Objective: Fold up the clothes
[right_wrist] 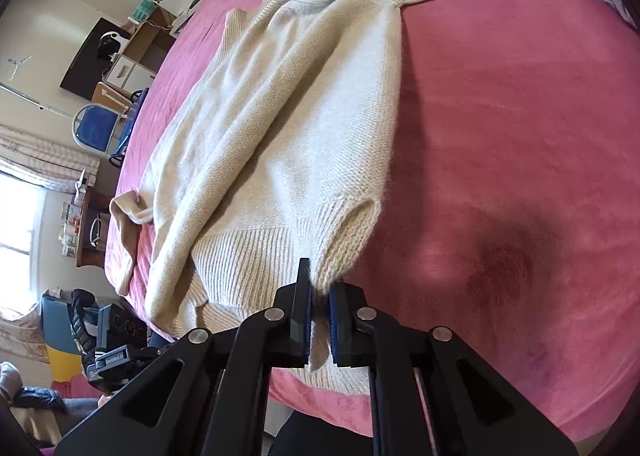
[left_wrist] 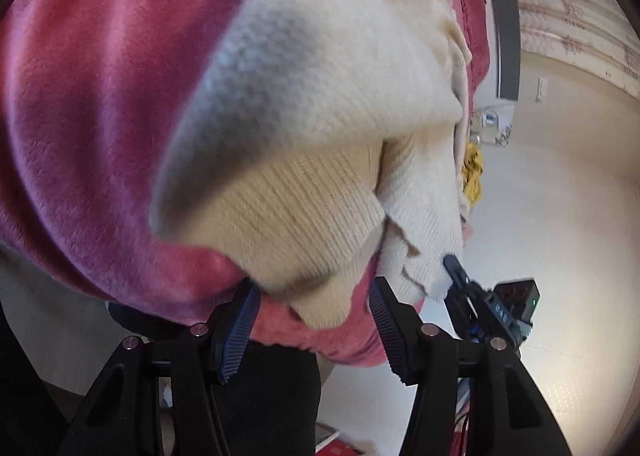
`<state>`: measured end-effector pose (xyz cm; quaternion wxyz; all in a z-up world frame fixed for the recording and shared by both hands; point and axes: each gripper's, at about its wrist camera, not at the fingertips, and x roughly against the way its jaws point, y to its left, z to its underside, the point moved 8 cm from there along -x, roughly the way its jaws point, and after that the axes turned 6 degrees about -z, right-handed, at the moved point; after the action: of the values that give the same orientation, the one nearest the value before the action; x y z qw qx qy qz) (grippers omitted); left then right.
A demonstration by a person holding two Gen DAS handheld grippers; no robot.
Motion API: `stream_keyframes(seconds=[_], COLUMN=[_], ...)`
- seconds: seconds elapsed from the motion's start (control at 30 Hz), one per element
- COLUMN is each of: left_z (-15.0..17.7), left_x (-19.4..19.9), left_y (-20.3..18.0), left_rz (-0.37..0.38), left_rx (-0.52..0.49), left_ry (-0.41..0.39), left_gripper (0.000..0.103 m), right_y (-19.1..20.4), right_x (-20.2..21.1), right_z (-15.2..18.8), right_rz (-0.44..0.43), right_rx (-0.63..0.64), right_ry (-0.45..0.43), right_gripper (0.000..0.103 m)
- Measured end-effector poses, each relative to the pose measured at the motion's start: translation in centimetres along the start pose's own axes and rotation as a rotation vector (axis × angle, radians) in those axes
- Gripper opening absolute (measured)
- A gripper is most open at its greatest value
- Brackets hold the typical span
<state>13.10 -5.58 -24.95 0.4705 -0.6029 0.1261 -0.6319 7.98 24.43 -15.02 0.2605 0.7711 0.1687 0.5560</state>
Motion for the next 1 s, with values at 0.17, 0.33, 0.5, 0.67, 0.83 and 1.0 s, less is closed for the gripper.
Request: stream_keyframes(seconds=[0.17, 0.33, 0.5, 0.67, 0.83, 1.0], left_z=[-0.8, -1.3, -0.2, 1.8, -0.5, -4.0], left_x=[0.0, 2.9, 8.6, 15.0, 12.9, 13.8], left_y=[-1.7, -4.8, -9.2, -8.2, 0.7, 4.0], left_rz=[-0.081, -0.104, -0.046, -0.079, -0.314, -0.296], left_rx=[-0.092, -0.219, -0.401, -0.513, -0.363, -0.174], left_ry=[-0.099, -0.19, -0.212, -0.208, -0.117, -0.189], left_gripper=[0.021, 0.007, 0.006, 0.006, 0.012, 0.017], right_y=[-0.6, -0.3, 1.0, 0.7, -6.4, -9.9], right_x=[0.5, 1.8, 5.3, 9.6, 5.8, 4.5], right_z=[-0.2, -0.4, -0.1, 1.7, 5.7, 7.6], right_rz=[0.0, -0.014, -0.048, -0.051, 0.114, 0.247], right_rx=[-0.01, -0.001, 0.028, 0.009, -0.135, -0.172], right_ry=[-0.022, -0.044, -0.092, -0.149, 0.003, 0.03], right_gripper=[0.007, 0.007, 0.007, 0.007, 0.019, 0.022])
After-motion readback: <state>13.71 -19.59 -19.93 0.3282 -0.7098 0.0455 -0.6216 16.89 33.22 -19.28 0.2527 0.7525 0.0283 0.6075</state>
